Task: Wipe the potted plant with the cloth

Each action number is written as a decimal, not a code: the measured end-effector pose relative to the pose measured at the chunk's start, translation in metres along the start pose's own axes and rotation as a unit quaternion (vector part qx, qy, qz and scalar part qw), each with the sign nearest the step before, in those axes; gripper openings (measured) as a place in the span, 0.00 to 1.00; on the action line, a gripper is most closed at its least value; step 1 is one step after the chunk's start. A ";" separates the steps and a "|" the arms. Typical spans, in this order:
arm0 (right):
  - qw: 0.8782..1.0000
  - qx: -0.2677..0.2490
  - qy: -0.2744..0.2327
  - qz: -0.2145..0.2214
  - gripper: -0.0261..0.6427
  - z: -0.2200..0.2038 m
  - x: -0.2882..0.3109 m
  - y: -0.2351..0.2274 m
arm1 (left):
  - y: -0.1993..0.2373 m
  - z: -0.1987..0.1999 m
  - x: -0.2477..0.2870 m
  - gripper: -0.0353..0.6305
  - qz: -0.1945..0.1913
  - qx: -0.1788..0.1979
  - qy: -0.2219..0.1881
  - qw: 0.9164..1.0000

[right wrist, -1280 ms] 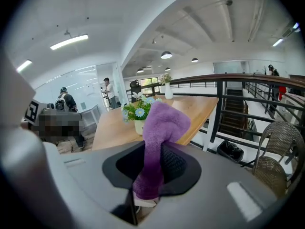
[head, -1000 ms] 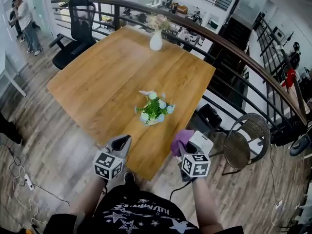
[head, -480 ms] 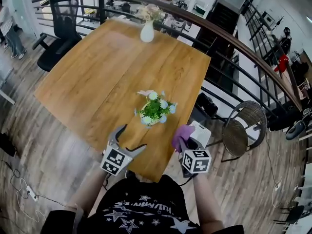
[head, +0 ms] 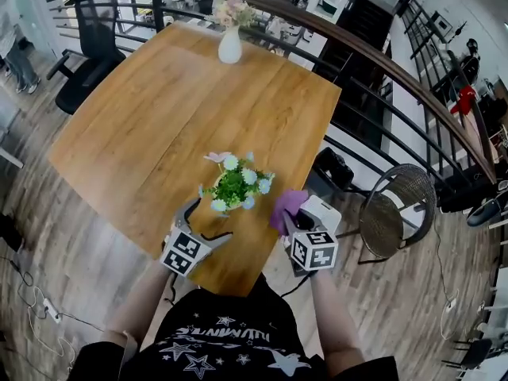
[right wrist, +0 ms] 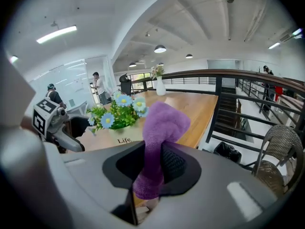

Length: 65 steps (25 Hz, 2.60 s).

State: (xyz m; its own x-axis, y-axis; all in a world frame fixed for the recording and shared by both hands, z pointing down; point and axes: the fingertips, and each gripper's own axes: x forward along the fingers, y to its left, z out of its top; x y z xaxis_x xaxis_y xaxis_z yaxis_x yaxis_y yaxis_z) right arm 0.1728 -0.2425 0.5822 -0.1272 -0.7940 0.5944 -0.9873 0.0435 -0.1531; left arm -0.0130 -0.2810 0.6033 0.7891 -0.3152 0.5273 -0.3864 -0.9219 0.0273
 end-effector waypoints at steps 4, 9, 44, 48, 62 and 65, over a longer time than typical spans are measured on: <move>0.999 -0.025 0.006 0.027 0.17 0.013 0.029 -0.015 | 0.013 0.003 0.018 0.85 0.020 0.004 0.016 1.000; 0.993 -0.082 0.020 0.086 0.17 0.027 0.065 -0.023 | 0.022 0.010 0.036 0.85 0.037 0.007 0.029 0.999; 0.852 -0.337 0.064 0.395 0.16 0.038 0.129 0.052 | 0.044 0.005 0.070 0.67 0.084 0.008 0.083 0.993; 0.868 -0.320 0.061 0.375 0.16 0.028 0.128 0.049 | 0.045 0.003 0.073 0.67 0.085 0.008 0.078 0.993; 0.925 -0.222 0.049 0.306 0.16 0.007 0.106 0.049 | 0.042 0.006 0.076 0.67 0.110 -0.016 0.073 0.991; 0.930 -0.208 0.050 0.299 0.16 0.001 0.100 0.053 | 0.041 0.006 0.078 0.67 0.119 -0.024 0.069 0.990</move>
State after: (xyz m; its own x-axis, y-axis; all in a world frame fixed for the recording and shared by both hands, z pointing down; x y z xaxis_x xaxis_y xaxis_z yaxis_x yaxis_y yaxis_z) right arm 0.1081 -0.3198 0.6327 -0.6526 -0.4937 0.5748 -0.6864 0.7065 -0.1725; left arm 0.0358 -0.3454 0.6405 0.6008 -0.4858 0.6348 -0.5786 -0.8122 -0.0739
